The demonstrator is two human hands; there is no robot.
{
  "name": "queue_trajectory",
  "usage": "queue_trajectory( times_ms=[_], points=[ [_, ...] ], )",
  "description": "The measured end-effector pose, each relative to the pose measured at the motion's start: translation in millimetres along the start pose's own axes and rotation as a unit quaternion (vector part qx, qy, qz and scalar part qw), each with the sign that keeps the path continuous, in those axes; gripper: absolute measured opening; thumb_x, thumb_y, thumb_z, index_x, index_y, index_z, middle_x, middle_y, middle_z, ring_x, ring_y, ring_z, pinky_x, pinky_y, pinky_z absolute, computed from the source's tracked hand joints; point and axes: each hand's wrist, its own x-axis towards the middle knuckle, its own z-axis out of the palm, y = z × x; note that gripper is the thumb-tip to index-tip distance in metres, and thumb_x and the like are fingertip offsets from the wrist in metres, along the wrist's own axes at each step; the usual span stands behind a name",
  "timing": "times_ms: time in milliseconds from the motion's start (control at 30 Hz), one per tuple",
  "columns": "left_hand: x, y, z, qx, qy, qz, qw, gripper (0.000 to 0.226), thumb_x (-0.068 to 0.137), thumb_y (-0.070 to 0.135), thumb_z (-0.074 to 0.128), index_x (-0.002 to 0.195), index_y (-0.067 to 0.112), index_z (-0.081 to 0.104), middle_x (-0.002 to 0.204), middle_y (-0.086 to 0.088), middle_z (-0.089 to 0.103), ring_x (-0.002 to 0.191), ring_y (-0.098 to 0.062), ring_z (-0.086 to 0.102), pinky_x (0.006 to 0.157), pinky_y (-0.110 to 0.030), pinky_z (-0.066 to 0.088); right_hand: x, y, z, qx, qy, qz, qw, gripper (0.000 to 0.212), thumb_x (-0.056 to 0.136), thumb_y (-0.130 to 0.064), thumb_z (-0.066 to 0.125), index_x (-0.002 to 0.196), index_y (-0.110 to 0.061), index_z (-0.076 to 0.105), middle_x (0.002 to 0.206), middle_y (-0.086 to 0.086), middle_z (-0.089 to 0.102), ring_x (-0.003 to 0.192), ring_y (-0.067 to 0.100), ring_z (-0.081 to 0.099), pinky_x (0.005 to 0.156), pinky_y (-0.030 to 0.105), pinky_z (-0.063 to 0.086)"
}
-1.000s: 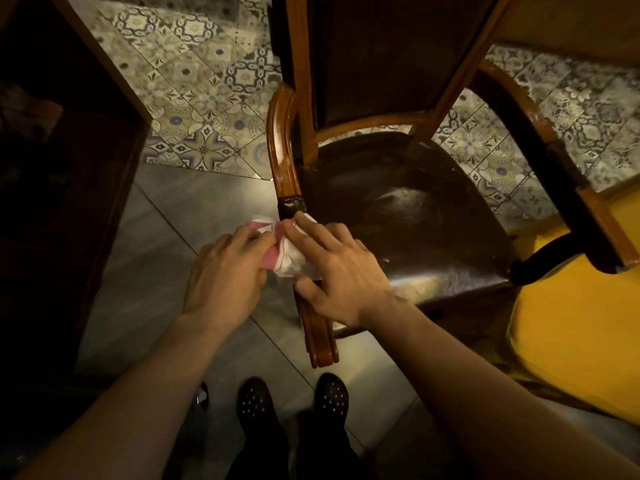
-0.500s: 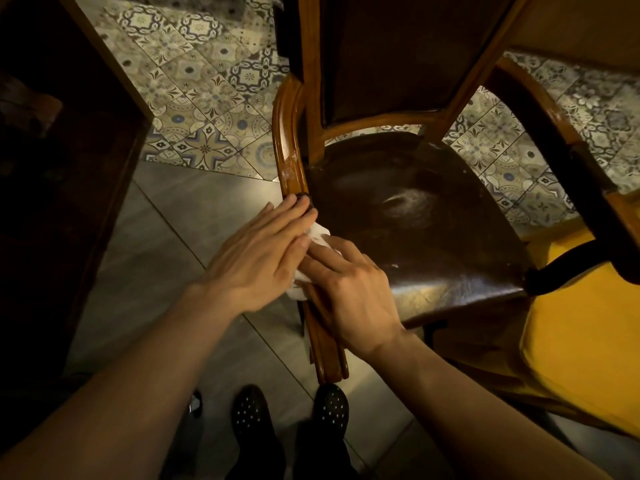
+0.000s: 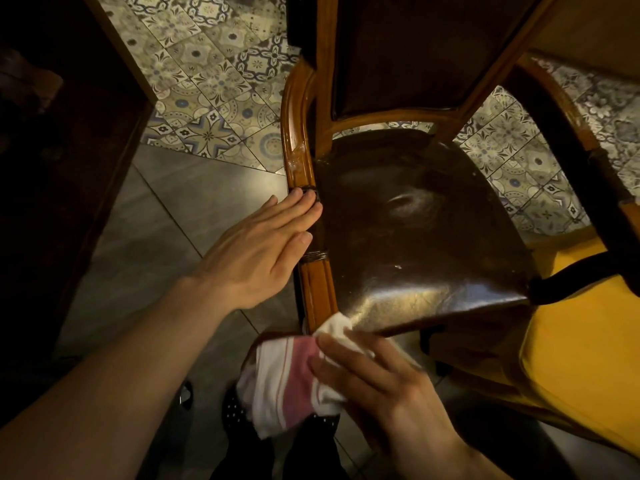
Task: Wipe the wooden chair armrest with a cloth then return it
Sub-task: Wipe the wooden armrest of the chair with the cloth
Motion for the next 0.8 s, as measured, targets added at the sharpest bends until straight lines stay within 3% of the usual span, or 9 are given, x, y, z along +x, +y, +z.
queue_trajectory(
  times_ms=[100, 300, 600, 800],
  points=[
    [-1, 1, 6, -0.006, 0.014, 0.004, 1.000, 0.054, 0.107, 0.037, 0.015, 0.158, 0.020, 0.021, 0.167, 0.006, 0.013, 0.153, -0.001, 0.000, 0.126, -0.032, 0.005, -7, 1, -3, -0.001, -0.011, -0.014, 1.000, 0.046, 0.099, -0.035, 0.053, 0.145, -0.032, 0.054, 0.154, -0.008, 0.052, 0.135, 0.023, 0.055, 0.090, 0.039, 0.061],
    [-2, -2, 12, -0.018, 0.036, 0.003, 0.999, 0.053, 0.107, 0.034, 0.019, 0.157, 0.016, 0.025, 0.167, 0.002, 0.017, 0.154, -0.006, 0.005, 0.126, -0.037, 0.011, 19, 14, -8, 0.038, -0.002, -0.019, 0.999, 0.046, 0.096, -0.032, 0.060, 0.142, -0.028, 0.057, 0.149, -0.005, 0.056, 0.135, 0.019, 0.050, 0.099, 0.037, 0.056],
    [0, -2, 6, -0.037, 0.038, 0.004, 0.999, 0.053, 0.106, 0.033, 0.021, 0.155, 0.016, 0.031, 0.165, 0.002, 0.024, 0.154, -0.006, 0.011, 0.126, -0.039, 0.014, 97, 29, -18, -0.018, -0.003, 0.030, 0.999, 0.052, 0.093, -0.043, 0.052, 0.139, -0.020, 0.060, 0.127, 0.002, 0.063, 0.113, 0.026, 0.057, 0.081, 0.040, 0.058],
    [0, 0, 8, -0.053, 0.046, -0.003, 0.998, 0.053, 0.106, 0.035, 0.020, 0.155, 0.018, 0.033, 0.165, 0.002, 0.025, 0.154, -0.005, 0.012, 0.125, -0.041, 0.018, 92, 28, -21, -0.008, -0.012, 0.035, 0.999, 0.047, 0.091, -0.044, 0.050, 0.134, -0.028, 0.060, 0.131, -0.005, 0.061, 0.114, 0.019, 0.058, 0.083, 0.036, 0.058]
  ],
)
